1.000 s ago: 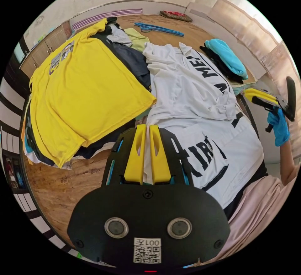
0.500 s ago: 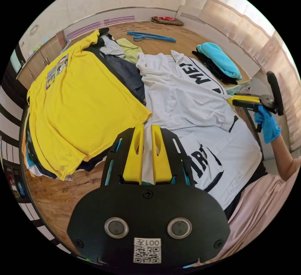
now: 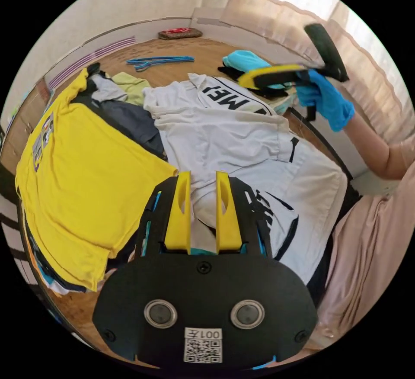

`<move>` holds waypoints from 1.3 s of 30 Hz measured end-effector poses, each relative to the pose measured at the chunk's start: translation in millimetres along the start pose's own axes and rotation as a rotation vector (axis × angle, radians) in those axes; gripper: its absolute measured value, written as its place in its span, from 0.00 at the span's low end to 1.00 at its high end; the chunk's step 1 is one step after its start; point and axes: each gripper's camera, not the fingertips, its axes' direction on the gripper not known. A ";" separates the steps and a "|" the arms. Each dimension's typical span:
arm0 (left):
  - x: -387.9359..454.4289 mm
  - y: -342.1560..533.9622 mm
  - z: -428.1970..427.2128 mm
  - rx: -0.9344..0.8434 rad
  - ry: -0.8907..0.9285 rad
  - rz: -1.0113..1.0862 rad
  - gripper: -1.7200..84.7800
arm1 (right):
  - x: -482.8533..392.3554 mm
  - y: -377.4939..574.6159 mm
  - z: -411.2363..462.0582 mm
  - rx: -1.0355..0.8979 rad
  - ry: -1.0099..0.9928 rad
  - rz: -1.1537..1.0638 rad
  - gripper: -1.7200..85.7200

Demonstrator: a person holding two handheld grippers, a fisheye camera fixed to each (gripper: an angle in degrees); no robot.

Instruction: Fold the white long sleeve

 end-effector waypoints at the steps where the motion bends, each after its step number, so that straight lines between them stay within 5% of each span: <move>1: 1.0 -0.2 2.8 -0.003 -0.002 0.019 0.08 | -1.0 -9.0 8.6 -0.002 -0.014 -0.003 0.13; 9: -2.0 5.4 23.6 -0.048 0.002 0.069 0.08 | -23.5 -89.0 140.0 -0.290 0.152 -0.125 0.13; 27: -39.5 53.5 -1.9 0.159 -0.058 -0.262 0.01 | 12.5 -131.3 119.2 -0.066 -0.011 -0.102 0.03; 39: -31.8 48.4 27.5 0.067 -0.145 -0.084 0.10 | 10.9 -172.1 189.8 -0.226 0.045 -0.155 0.07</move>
